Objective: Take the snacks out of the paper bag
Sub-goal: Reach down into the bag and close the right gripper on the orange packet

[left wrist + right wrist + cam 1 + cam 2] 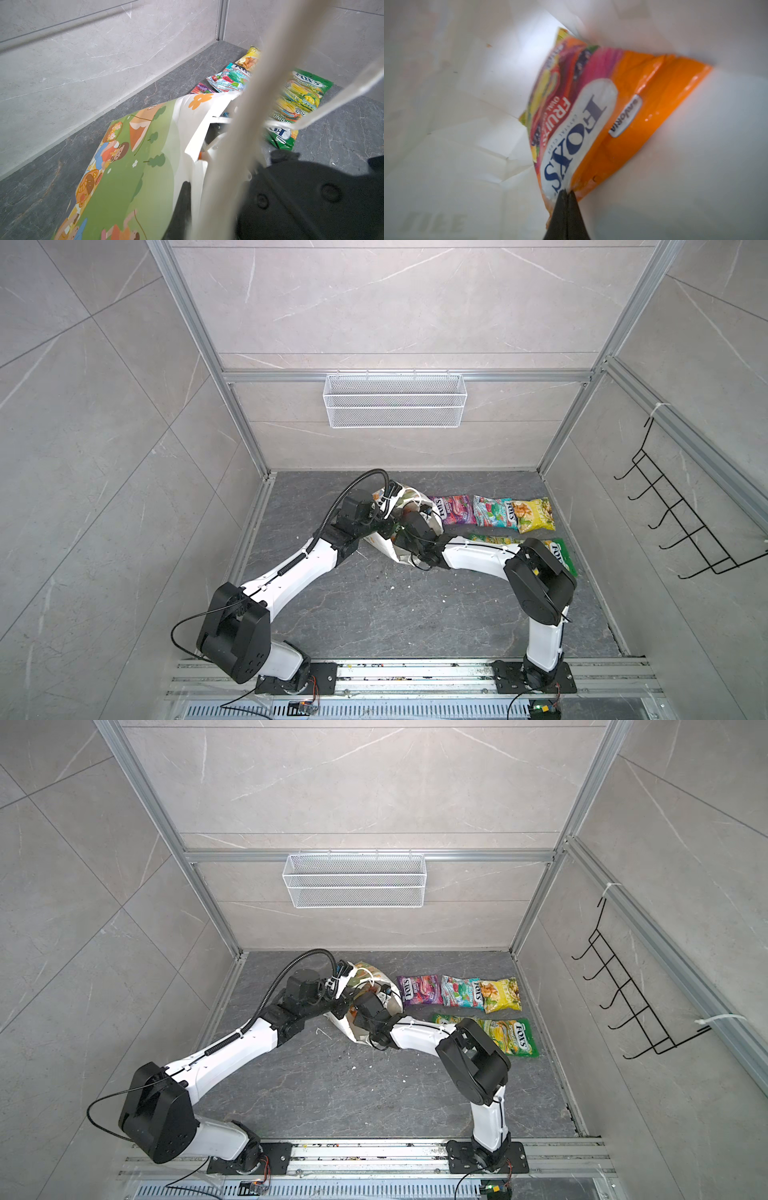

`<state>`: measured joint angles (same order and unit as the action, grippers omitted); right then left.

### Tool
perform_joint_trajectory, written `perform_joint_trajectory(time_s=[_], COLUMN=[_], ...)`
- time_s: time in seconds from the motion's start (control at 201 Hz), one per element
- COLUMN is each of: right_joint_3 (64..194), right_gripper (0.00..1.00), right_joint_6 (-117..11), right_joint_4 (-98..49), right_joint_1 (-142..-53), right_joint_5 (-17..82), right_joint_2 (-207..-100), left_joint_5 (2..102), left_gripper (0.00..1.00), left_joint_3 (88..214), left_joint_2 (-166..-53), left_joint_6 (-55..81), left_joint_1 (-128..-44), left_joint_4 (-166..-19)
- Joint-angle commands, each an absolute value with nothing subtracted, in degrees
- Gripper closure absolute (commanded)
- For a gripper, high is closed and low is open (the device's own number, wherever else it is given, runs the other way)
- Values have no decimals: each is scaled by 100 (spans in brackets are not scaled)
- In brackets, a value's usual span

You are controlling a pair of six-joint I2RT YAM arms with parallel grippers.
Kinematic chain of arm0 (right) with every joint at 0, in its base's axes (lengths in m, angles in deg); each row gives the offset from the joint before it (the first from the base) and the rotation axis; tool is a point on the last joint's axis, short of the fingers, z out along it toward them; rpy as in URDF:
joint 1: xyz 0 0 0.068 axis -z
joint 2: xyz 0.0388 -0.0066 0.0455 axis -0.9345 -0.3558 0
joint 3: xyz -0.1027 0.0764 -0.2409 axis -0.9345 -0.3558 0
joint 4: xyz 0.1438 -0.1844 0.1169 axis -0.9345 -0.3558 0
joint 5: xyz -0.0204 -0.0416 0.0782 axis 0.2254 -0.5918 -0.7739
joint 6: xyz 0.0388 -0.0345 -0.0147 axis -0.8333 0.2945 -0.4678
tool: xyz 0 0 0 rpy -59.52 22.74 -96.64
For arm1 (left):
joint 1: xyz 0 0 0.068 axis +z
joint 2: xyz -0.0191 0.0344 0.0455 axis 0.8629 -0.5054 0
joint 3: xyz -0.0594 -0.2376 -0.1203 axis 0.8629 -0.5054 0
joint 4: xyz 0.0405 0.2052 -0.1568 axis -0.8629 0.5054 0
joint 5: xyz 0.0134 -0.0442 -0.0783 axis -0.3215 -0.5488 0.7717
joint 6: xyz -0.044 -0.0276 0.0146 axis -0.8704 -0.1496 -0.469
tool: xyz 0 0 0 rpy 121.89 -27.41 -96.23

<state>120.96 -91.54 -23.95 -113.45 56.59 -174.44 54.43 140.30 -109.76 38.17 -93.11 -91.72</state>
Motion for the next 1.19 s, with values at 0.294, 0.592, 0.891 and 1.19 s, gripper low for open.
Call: perform_joint_trajectory(time_s=[0.294, 0.592, 0.891, 1.19], right_joint_3=[11640, 11891, 12070, 12189], right_gripper=[100, 90, 66, 50], right_joint_6=[-8728, -8386, -8812, -9532], right_joint_4=[-2699, -3107, -2957, -3105], right_joint_1=[-11331, -11328, -11326, -11326], right_joint_5=[5736, 5288, 4440, 4094], right_joint_2=[-16276, -16253, -16843, -17174], left_joint_5=[5301, 5279, 5321, 5364], left_gripper=[100, 100, 100, 100], left_joint_3=[14206, 14285, 14296, 14286], left_joint_2=[-11078, -11126, -11086, -11069], left_joint_6=[3704, 3684, 3673, 3674], left_joint_1=[-9329, -9323, -9330, -9326], left_joint_4=[-9516, -9487, -9427, -9435])
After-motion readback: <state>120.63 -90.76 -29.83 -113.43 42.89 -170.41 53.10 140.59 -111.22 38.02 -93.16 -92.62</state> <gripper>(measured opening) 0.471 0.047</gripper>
